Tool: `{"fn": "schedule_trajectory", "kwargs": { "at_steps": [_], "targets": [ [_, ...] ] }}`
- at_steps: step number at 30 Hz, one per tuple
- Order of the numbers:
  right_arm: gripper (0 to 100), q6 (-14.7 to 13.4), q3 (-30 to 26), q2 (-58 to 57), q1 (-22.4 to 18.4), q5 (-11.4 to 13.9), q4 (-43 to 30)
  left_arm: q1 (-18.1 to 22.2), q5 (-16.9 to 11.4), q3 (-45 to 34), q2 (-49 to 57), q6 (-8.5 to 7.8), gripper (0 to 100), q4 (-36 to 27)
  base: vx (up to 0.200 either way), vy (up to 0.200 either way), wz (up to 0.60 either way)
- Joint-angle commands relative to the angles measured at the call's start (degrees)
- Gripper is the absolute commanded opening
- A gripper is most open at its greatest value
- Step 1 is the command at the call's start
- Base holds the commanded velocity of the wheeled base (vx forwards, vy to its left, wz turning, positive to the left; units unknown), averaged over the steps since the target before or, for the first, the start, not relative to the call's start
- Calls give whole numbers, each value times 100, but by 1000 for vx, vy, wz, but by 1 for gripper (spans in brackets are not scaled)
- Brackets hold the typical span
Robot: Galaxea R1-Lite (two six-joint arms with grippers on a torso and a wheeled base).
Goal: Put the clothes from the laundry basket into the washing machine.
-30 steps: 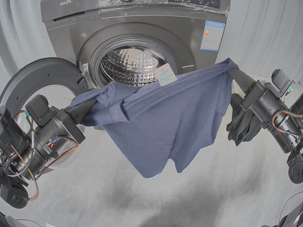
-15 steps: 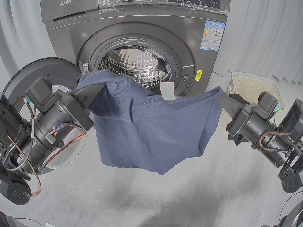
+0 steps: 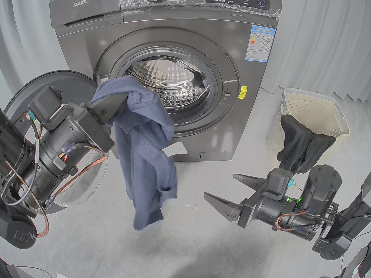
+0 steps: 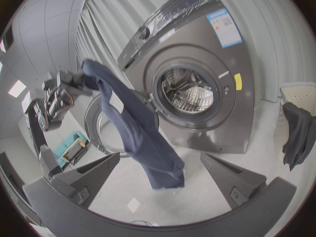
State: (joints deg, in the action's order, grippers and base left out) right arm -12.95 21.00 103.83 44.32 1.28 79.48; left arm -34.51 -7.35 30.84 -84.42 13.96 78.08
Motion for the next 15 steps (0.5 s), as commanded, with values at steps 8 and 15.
{"fn": "schedule_trajectory", "kwargs": {
  "at_steps": [8,15],
  "targets": [
    [100,126,237,1351,261,21,683,-144,6,36,22,2,0,5,0,0,0],
    [100,117,958,1825,463,-14,850,-179,6,36,31,2,0,5,0,0,0]
  ]
}}
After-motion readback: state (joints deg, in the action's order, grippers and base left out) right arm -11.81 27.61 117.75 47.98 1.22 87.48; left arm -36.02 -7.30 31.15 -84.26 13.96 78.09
